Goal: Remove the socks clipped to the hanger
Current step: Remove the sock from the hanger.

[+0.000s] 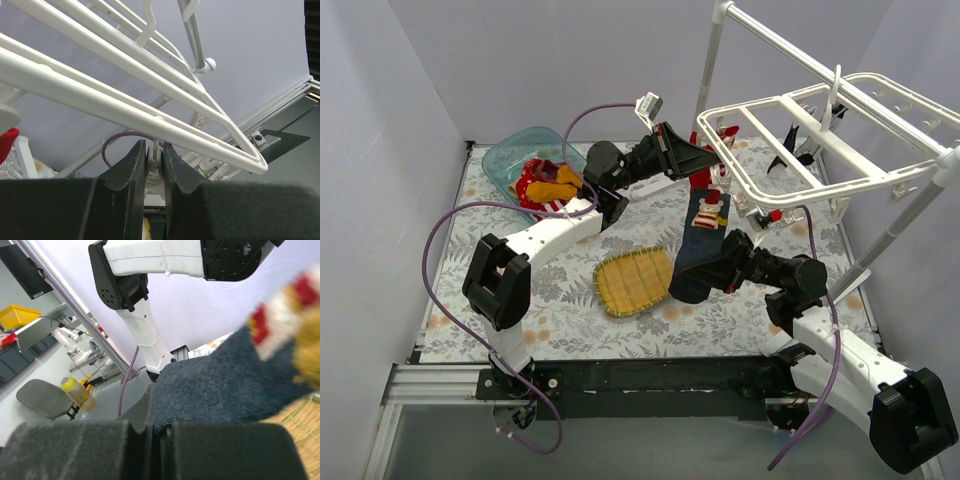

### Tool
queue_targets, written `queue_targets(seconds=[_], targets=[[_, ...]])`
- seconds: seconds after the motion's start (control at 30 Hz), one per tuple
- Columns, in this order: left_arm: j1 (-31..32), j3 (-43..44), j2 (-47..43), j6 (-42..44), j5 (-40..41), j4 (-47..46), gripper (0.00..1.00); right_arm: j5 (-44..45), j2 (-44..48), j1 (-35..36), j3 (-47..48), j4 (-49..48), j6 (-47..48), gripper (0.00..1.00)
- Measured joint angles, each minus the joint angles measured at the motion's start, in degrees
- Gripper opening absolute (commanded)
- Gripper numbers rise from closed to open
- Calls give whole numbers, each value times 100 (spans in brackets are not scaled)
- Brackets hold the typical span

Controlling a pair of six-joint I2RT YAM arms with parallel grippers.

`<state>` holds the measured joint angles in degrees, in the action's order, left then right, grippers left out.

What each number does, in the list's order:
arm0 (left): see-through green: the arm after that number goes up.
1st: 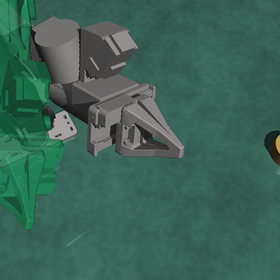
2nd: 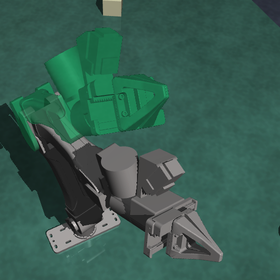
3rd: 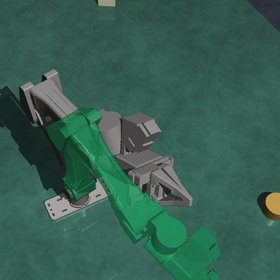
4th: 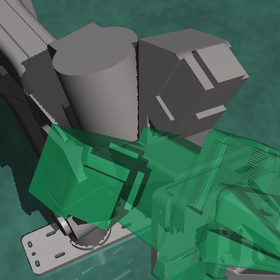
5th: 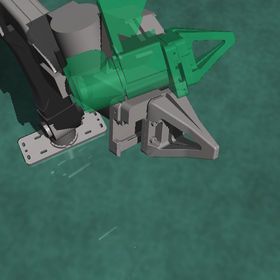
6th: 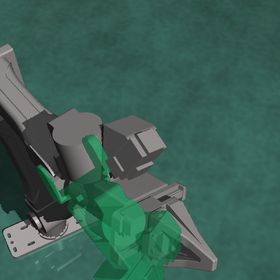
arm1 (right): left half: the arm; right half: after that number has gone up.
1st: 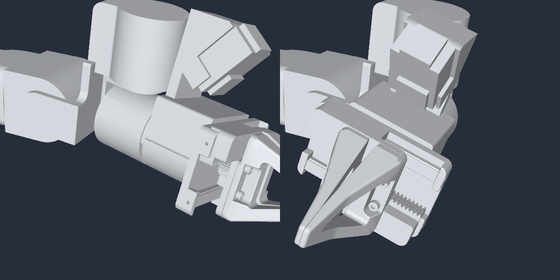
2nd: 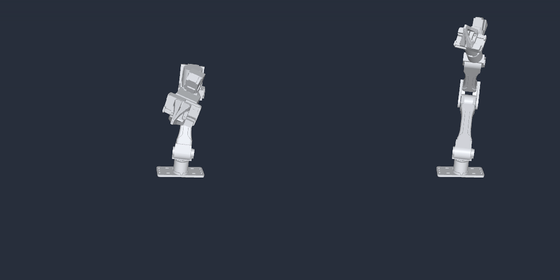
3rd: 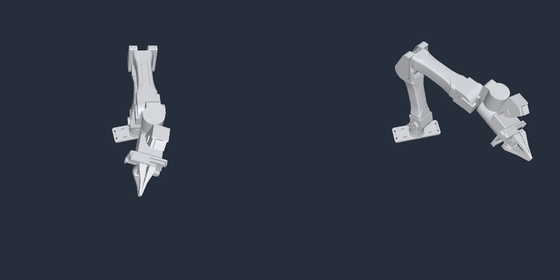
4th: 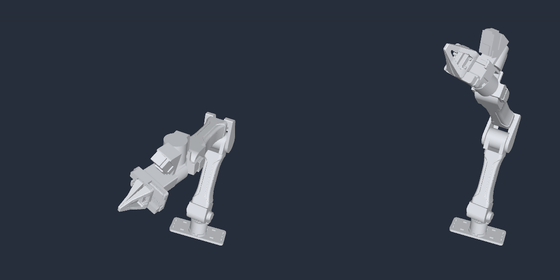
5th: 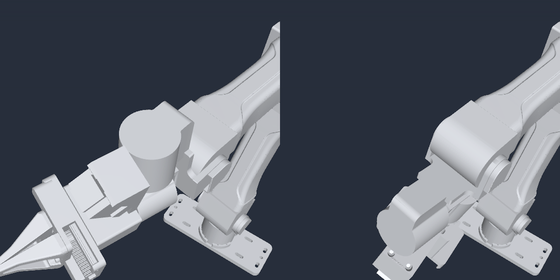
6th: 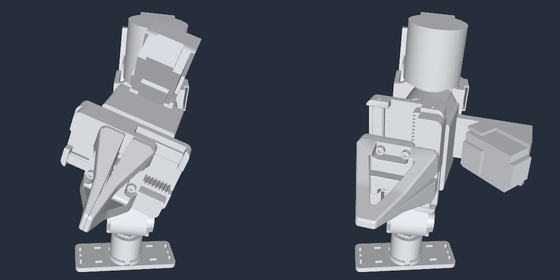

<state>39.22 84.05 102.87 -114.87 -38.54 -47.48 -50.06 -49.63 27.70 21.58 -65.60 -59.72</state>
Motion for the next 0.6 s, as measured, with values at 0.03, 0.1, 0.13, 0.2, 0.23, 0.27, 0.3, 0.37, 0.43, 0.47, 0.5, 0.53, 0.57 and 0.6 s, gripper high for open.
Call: queue_targets(seconds=[0.03,0.1,0.13,0.2,0.23,0.27,0.3,0.37,0.43,0.47,0.5,0.53,0.57,0.6], targets=[[0,11,0,0,4,17,4,0,4,0,-24,26,0,1],[2,17,0,0,9,46,16,0,4,0,-59,63,13,1],[2,22,0,-2,9,94,40,0,4,0,-70,87,17,1],[2,22,-7,33,11,175,57,2,11,0,-74,164,61,1],[2,22,-17,35,7,293,64,0,22,0,-74,214,109,1],[9,22,-28,70,15,400,66,0,42,2,-74,271,146,1],[15,20,-50,122,17,516,66,0,57,0,-74,310,186,1],[28,-24,-138,245,44,748,67,0,105,0,-74,426,293,1],[39,-133,-299,435,63,968,67,4,144,0,-74,538,376,1],[39,-199,-389,511,70,1069,67,4,155,0,-74,581,417,1],[39,-304,-535,647,96,1200,67,4,155,0,-74,610,452,1],[39,-382,-654,739,118,1290,67,7,155,2,-74,632,476,1],[39,-498,-826,857,149,1405,68,9,155,0,-74,662,507,1],[39,-610,-994,977,173,1526,68,15,155,2,-74,693,535,1]])
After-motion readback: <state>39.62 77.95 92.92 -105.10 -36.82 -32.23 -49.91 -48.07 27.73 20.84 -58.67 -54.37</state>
